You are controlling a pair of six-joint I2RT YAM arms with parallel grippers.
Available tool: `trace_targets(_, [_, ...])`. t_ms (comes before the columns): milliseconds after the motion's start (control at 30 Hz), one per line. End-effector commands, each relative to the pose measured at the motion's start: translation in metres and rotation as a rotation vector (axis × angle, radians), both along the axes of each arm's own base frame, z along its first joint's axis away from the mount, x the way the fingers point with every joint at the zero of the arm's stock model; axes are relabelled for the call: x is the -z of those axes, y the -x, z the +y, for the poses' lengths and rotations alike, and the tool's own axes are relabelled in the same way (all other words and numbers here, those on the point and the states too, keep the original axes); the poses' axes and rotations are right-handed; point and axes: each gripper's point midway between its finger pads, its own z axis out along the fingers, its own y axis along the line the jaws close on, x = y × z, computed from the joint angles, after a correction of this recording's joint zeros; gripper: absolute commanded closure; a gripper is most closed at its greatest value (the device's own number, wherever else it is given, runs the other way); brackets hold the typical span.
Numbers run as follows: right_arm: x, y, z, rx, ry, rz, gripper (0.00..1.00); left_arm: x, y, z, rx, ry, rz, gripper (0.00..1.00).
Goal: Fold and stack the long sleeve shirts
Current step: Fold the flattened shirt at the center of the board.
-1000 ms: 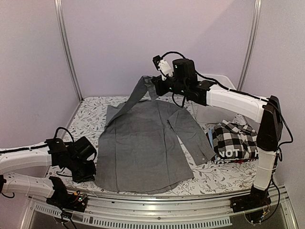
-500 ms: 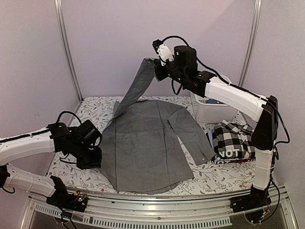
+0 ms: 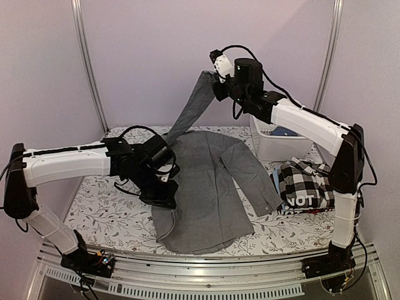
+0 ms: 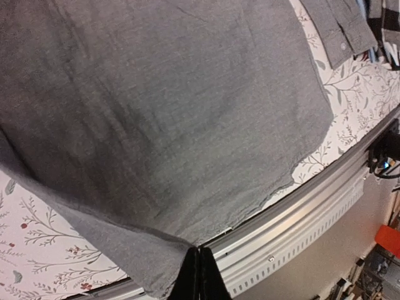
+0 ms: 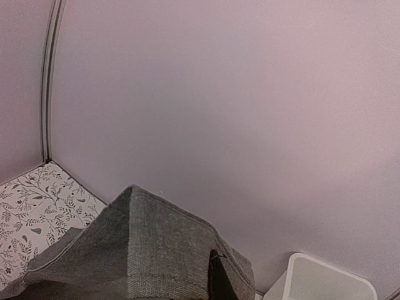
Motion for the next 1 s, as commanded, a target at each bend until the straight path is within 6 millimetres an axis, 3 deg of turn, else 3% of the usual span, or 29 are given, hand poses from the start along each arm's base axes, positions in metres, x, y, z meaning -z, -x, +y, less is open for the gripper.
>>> trace_targets(0, [-0.007,-0.002,-0.023,0.067,-0.028,-0.006,1.0,0.0,0.018,-0.033,0.177,0.049,0.03,1.0])
trace_targets(433, [0.024,0.01,-0.051,0.117,-0.013,0.068,1.0,0.026,0.045,-0.053,0.315,0.074,0.131,1.0])
trace_targets(833, [0.057,0.053,-0.032,-0.079,-0.022,0.207,1.0,0.044,0.06,-0.06,0.345,0.124,0.223,1.0])
trace_targets(967, [0.076,0.071,-0.02,-0.127,-0.002,0.26,1.0,0.037,0.055,-0.066,0.338,0.146,0.205,0.82])
